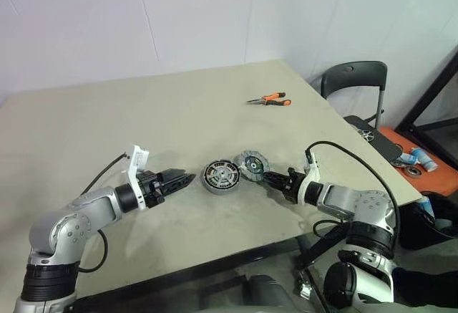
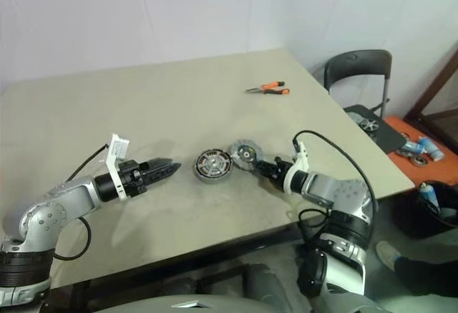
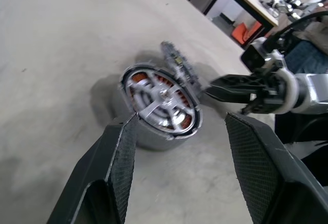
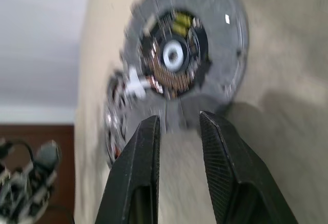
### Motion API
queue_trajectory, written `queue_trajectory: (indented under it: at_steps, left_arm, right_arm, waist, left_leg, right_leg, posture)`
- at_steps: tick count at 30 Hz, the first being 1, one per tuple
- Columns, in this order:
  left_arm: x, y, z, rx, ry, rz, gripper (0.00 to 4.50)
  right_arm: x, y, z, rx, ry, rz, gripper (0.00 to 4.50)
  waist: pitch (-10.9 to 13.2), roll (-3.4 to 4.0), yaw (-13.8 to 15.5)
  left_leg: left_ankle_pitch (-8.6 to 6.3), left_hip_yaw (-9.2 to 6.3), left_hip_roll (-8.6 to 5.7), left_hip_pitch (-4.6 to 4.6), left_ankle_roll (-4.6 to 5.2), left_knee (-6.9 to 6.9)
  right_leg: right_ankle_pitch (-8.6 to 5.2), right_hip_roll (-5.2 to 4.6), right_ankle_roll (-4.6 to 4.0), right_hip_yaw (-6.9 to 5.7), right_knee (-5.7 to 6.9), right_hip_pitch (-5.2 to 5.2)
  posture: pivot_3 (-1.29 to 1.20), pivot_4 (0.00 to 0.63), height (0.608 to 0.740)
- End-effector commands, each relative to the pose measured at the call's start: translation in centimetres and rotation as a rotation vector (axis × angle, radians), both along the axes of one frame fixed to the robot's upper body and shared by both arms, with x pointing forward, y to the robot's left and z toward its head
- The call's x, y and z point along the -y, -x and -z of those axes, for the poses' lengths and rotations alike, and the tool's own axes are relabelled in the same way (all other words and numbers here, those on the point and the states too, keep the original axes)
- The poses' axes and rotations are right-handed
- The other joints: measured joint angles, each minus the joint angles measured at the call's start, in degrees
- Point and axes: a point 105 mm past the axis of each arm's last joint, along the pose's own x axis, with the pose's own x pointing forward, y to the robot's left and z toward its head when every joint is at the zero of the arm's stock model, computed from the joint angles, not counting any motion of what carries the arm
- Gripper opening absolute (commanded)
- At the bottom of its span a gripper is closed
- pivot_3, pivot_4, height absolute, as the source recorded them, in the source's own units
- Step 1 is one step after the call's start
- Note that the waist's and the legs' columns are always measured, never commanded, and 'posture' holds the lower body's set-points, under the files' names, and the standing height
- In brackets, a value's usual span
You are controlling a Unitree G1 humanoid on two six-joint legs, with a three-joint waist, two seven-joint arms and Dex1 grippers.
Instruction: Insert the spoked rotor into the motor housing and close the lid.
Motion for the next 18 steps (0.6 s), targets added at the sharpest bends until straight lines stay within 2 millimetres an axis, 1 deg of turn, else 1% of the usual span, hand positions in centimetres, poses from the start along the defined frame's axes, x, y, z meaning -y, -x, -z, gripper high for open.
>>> queue_trajectory:
  at_steps: [1, 4, 6, 8, 10, 13, 15, 18]
  left_arm:
    - [0.4, -0.3, -0.8, 0.041, 0.005, 0.008, 2.88]
    - [0.6, -0.3, -0.9, 0.041, 0.005, 0.014, 2.88]
    - [0.7, -0.4, -0.9, 0.042, 0.007, 0.016, 2.88]
    - [1.1, -0.5, -1.2, 0.049, 0.010, 0.013, 2.88]
    - [1.3, -0.5, -1.5, 0.054, 0.012, 0.010, 2.88]
    - [1.4, -0.3, -1.7, 0.056, 0.010, 0.006, 2.88]
    - [1.4, -0.2, -1.8, 0.056, 0.008, 0.000, 2.88]
    - [1.3, 0.0, -2.0, 0.054, 0.004, -0.007, 2.88]
  right_arm:
    - [0.4, -0.2, -2.7, 0.081, 0.030, -0.046, 1.30]
    - [0.5, -0.8, -3.8, 0.112, 0.029, -0.052, 1.30]
    - [0.6, -1.3, -4.1, 0.109, 0.033, -0.040, 1.30]
    - [0.8, -2.0, -2.9, 0.069, 0.072, 0.012, 1.30]
    - [0.9, -2.4, -1.9, 0.031, 0.107, 0.048, 1.30]
    - [1.0, -2.1, -0.2, -0.027, 0.155, 0.069, 1.30]
    - [0.9, -1.8, 0.1, -0.038, 0.153, 0.064, 1.30]
    - [1.0, -1.3, -1.1, -0.003, 0.076, 0.042, 1.30]
  waist:
    - [0.01, 0.01, 0.21]
    - [0.03, 0.05, 0.46]
    - [0.05, 0.08, 0.56]
    - [0.04, 0.07, 0.95]
    - [0.03, 0.06, 1.23]
    - [0.04, 0.07, 1.28]
    - [0.01, 0.04, 1.23]
    - [0.01, 0.05, 1.27]
  left_leg:
    - [-0.02, 0.02, -0.01, -0.03, 0.03, 0.00]
    - [-0.05, 0.06, -0.02, -0.03, 0.09, 0.00]
    - [-0.06, 0.06, -0.02, -0.02, 0.10, 0.00]
    - [-0.06, 0.04, 0.00, 0.00, 0.10, -0.01]
    - [-0.06, 0.02, 0.01, -0.01, 0.10, -0.01]
    - [-0.06, 0.02, -0.02, -0.06, 0.10, -0.02]
    - [-0.09, 0.06, -0.03, -0.06, 0.15, -0.02]
    - [-0.09, 0.07, -0.05, -0.03, 0.15, 0.00]
  right_leg:
    - [0.01, -0.01, 0.00, 0.00, -0.04, -0.01]
    - [0.02, -0.02, 0.01, 0.02, -0.10, -0.01]
    - [0.01, 0.00, 0.02, 0.02, -0.09, -0.01]
    - [0.01, 0.03, 0.03, 0.00, -0.07, -0.01]
    - [0.01, 0.03, 0.03, 0.00, -0.07, -0.01]
    - [0.04, -0.02, 0.00, 0.00, -0.11, -0.01]
    - [0.05, -0.04, 0.01, 0.02, -0.14, 0.00]
    - [0.08, -0.07, 0.06, 0.03, -0.15, 0.03]
  posture:
    - [0.00, 0.000, 0.740]
    - [0.00, 0.000, 0.740]
    - [0.00, 0.000, 0.740]
    - [0.00, 0.000, 0.740]
    - [0.00, 0.000, 0.740]
    - [0.00, 0.000, 0.740]
    - [0.00, 0.000, 0.740]
    - [0.00, 0.000, 0.740]
